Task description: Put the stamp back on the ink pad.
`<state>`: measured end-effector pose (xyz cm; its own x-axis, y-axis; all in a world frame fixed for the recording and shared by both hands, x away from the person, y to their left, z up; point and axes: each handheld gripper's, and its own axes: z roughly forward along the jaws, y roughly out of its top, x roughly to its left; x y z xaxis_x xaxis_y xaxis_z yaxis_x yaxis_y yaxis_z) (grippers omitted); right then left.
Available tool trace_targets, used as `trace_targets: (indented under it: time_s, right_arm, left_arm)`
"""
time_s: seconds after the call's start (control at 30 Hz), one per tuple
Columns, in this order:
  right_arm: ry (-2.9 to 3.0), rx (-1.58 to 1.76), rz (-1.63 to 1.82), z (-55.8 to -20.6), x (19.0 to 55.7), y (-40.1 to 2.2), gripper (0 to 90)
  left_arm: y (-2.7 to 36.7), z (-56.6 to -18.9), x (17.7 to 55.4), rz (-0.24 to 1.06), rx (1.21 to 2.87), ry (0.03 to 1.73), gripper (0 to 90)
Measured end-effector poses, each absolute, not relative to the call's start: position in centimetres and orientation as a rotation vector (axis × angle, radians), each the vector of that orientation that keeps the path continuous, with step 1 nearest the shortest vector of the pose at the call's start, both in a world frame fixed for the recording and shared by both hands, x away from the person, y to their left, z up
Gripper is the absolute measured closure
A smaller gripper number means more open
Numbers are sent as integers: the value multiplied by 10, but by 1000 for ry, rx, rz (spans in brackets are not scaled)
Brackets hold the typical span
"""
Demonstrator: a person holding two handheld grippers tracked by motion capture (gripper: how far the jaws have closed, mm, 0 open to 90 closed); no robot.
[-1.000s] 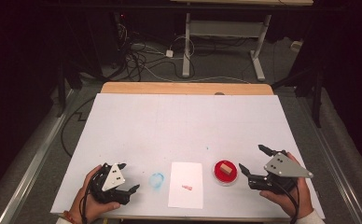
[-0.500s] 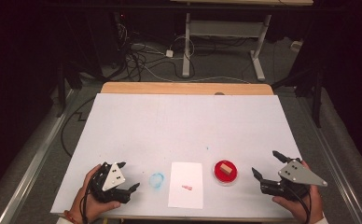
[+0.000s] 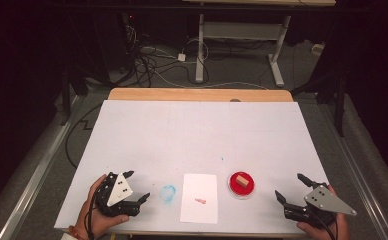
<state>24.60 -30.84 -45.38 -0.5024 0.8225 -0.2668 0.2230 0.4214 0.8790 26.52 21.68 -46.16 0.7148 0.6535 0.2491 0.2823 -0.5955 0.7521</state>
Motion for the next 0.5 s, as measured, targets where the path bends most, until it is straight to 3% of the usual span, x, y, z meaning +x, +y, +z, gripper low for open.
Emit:
trace_targets:
  time_s: [0.5]
  right_arm:
    - [1949,860,1082,-450,240,-306,163]
  left_arm:
    - [219,-461,263,676,2205,699,162]
